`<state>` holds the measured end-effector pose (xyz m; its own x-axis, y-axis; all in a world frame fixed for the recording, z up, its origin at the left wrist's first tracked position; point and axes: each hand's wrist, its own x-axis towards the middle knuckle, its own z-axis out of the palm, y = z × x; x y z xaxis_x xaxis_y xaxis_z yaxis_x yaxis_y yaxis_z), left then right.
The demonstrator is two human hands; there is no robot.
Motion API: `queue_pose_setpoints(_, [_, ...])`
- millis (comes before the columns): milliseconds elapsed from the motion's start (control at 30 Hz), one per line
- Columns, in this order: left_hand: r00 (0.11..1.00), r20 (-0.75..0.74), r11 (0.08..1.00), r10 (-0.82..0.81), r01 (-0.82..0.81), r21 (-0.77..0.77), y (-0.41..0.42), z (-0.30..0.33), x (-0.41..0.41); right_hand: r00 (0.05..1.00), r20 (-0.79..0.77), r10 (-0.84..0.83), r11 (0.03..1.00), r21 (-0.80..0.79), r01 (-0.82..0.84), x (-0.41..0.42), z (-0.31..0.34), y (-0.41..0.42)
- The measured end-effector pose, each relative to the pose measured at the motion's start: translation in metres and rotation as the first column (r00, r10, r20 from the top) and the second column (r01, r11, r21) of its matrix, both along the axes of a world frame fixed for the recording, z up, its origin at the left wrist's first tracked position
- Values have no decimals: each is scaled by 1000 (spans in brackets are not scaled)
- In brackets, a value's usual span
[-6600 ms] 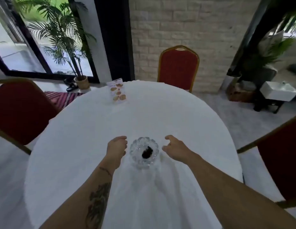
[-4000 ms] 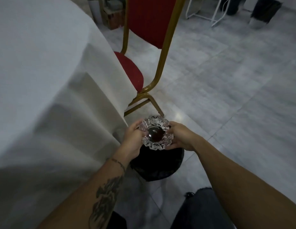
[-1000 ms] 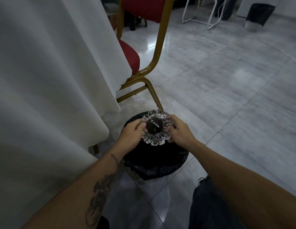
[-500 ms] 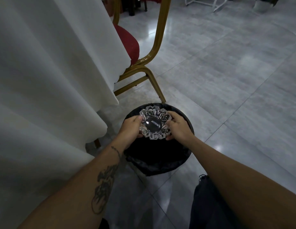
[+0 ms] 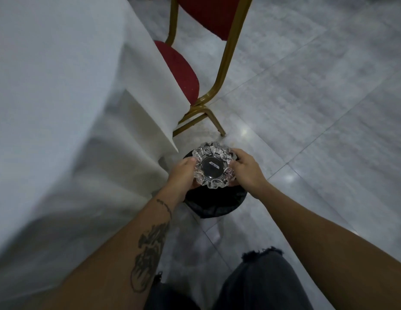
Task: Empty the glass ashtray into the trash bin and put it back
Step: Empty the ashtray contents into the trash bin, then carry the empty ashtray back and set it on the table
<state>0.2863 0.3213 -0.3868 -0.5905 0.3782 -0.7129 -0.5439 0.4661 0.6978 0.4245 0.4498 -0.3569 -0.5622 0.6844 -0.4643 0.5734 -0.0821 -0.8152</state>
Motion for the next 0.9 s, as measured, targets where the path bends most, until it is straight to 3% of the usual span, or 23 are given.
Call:
queue_pose_setpoints(133, [1000, 27, 1000, 0, 1, -29, -8, 73, 6, 1000, 8, 9, 1000, 10, -10, 9, 79, -4])
queue_pose_setpoints(233, [997, 70, 999, 28, -26, -17, -18, 168, 22, 999, 22, 49, 998, 41, -50, 18, 146, -10])
queue_pose_setpoints(300, [998, 61, 1000, 8, -8, -5, -24, 243, 37, 998, 14, 64, 996, 57, -64, 24, 190, -13])
queue_pose_setpoints(467, [1000, 3, 997, -7, 7, 75, -44, 347, 50, 993, -36, 116, 993, 39, -115, 17, 290, -22])
queue_pose_setpoints(667, [989, -1, 982, 145, -144, 121, -76, 406, 35, 974, -104, 203, 977, 81, -195, -6, 363, -41])
queue_pose_setpoints(900, [941, 17, 923, 338, -335, 189, -152, 443, 0, 910, -153, 386, 922, 108, -373, -66, 397, -100])
